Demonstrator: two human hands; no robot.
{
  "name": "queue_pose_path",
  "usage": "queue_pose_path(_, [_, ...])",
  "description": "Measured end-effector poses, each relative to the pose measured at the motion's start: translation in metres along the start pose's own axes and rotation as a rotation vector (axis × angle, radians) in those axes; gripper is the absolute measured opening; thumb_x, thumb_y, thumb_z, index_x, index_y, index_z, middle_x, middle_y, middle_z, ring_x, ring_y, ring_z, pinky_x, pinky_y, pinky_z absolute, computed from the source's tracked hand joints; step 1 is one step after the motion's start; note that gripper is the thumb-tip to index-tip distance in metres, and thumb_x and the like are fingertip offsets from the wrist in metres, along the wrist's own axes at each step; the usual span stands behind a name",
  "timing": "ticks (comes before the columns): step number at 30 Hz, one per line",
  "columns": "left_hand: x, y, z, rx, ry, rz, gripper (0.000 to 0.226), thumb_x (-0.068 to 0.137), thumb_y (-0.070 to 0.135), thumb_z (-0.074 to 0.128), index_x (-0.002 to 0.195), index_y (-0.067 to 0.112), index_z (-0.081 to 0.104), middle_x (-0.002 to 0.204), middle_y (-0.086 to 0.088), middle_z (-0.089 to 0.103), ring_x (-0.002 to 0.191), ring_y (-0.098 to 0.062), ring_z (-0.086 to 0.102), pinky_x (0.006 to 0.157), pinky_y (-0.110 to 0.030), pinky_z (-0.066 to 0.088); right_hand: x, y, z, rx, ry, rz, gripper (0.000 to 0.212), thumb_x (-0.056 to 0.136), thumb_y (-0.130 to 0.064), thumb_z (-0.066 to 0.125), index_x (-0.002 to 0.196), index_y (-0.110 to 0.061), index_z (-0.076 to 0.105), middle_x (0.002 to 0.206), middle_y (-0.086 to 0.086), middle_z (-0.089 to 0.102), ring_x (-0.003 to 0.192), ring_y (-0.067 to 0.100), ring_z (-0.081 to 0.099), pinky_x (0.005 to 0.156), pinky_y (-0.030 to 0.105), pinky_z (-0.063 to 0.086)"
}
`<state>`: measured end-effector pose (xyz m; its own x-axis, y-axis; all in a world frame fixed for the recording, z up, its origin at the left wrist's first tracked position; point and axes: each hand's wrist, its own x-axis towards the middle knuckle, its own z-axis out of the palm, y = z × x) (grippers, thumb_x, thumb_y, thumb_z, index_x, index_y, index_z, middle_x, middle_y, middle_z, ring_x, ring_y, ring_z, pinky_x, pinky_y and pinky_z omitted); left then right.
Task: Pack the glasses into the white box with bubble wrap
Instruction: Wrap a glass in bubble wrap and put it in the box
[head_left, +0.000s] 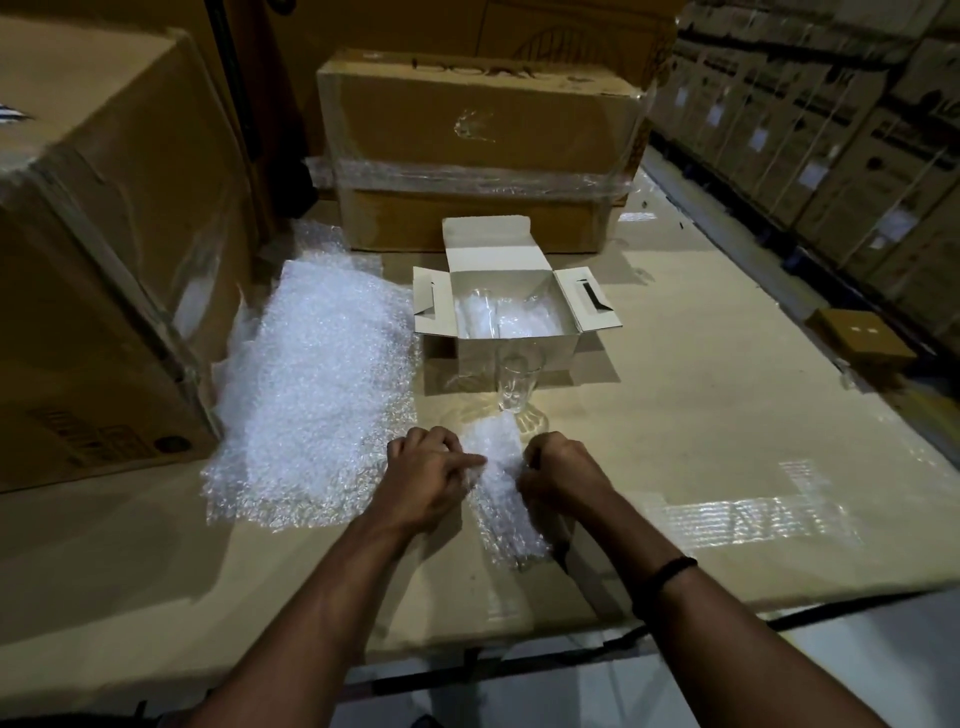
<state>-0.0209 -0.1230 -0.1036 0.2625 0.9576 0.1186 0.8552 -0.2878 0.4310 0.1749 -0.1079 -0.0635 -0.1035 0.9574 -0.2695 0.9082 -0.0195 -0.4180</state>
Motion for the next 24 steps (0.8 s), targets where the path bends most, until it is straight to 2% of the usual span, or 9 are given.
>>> queue_pose_path(2, [0.003, 0.001, 0.000, -0.123, 0.074, -0.043, 0.044, 0.082, 0.033, 0.044, 0.119, 0.036, 0.068, 0.111, 0.005, 0.057, 0.106, -0.019, 0.045, 0.083, -0.031, 0.021, -0.002, 0.002, -0.010, 0.054, -0.010, -0.009, 0.009, 0.083, -0.019, 0.066, 0.081, -0.016, 0.058, 0.089, 0.008, 0.065, 0.084, 0.025, 0.061, 0.068, 0.028, 0.047])
queue_pose_path(4, [0.006, 0.003, 0.002, -0.263, 0.169, -0.092, 0.045, 0.080, 0.026, 0.045, 0.117, 0.026, 0.070, 0.109, -0.001, 0.061, 0.102, -0.023, 0.055, 0.088, -0.034, 0.034, -0.005, 0.011, -0.020, 0.171, 0.025, -0.015, 0.018, 0.080, -0.013, 0.066, 0.071, -0.021, 0.052, 0.077, 0.002, 0.061, 0.071, 0.020, 0.056, 0.057, 0.026, 0.040])
queue_pose_path(6, [0.012, 0.008, 0.006, -0.415, 0.223, -0.146, 0.043, 0.081, 0.014, 0.049, 0.118, 0.017, 0.069, 0.112, -0.006, 0.061, 0.101, -0.026, 0.060, 0.091, -0.037, 0.047, -0.007, 0.026, -0.031, 0.379, 0.087, -0.036, 0.023, 0.076, -0.001, 0.064, 0.070, -0.021, 0.054, 0.073, 0.000, 0.059, 0.060, 0.015, 0.053, 0.052, 0.024, 0.040])
queue_pose_path(9, [0.027, 0.018, 0.011, -0.559, 0.183, -0.266, 0.048, 0.085, -0.001, 0.060, 0.131, 0.013, 0.059, 0.126, -0.009, 0.059, 0.112, -0.024, 0.058, 0.097, -0.036, 0.048, -0.012, 0.044, -0.046, 0.770, 0.181, -0.035, 0.024, 0.079, 0.010, 0.064, 0.075, -0.014, 0.061, 0.070, 0.008, 0.062, 0.056, 0.018, 0.054, 0.051, 0.028, 0.044])
queue_pose_path(14, [0.058, 0.035, 0.018, -0.739, 0.122, -0.381, 0.070, 0.084, 0.009, 0.074, 0.146, 0.017, 0.042, 0.137, -0.002, 0.055, 0.114, -0.012, 0.056, 0.097, -0.026, 0.045, -0.007, 0.047, -0.077, 1.544, 0.168, 0.179, 0.023, 0.089, 0.015, 0.045, 0.085, -0.003, 0.059, 0.095, 0.015, 0.070, 0.080, 0.024, 0.067, 0.054, 0.021, 0.055])
queue_pose_path(17, [0.076, 0.038, 0.023, -0.730, 0.128, -0.401, 0.082, 0.073, 0.029, 0.084, 0.145, 0.025, 0.043, 0.131, 0.002, 0.060, 0.113, -0.015, 0.059, 0.099, -0.032, 0.047, 0.002, 0.052, -0.089, 1.821, 0.064, 0.215, 0.037, 0.088, 0.020, 0.033, 0.094, -0.006, 0.058, 0.100, 0.016, 0.070, 0.085, 0.021, 0.071, 0.036, 0.007, 0.035])
queue_pose_path(21, [0.094, 0.034, 0.035, -0.709, 0.161, -0.452, 0.084, 0.055, 0.067, 0.075, 0.129, 0.036, 0.053, 0.118, 0.010, 0.066, 0.111, -0.019, 0.060, 0.099, -0.046, 0.048, 0.024, 0.043, -0.094, 1.913, 0.025, 0.184, 0.021, 0.088, 0.013, 0.050, 0.096, -0.006, 0.055, 0.100, 0.016, 0.068, 0.084, 0.019, 0.073, 0.047, 0.010, 0.050])
queue_pose_path(23, [0.099, 0.031, 0.042, -0.710, 0.193, -0.465, 0.079, 0.053, 0.073, 0.068, 0.121, 0.033, 0.060, 0.112, 0.012, 0.068, 0.108, -0.017, 0.062, 0.099, -0.048, 0.047, 0.037, 0.032, -0.093, 1.823, 0.057, 0.169, 0.008, 0.089, 0.005, 0.057, 0.095, -0.002, 0.056, 0.087, 0.014, 0.068, 0.072, 0.018, 0.073, 0.062, 0.020, 0.059])
queue_pose_path(24, [0.101, 0.030, 0.044, -0.701, 0.213, -0.467, 0.078, 0.054, 0.073, 0.068, 0.120, 0.033, 0.061, 0.110, 0.012, 0.069, 0.107, -0.017, 0.062, 0.098, -0.047, 0.047, 0.043, 0.026, -0.094, 1.696, 0.078, 0.147, 0.008, 0.090, 0.001, 0.060, 0.096, -0.001, 0.057, 0.080, 0.012, 0.067, 0.066, 0.016, 0.071, 0.059, 0.022, 0.059])
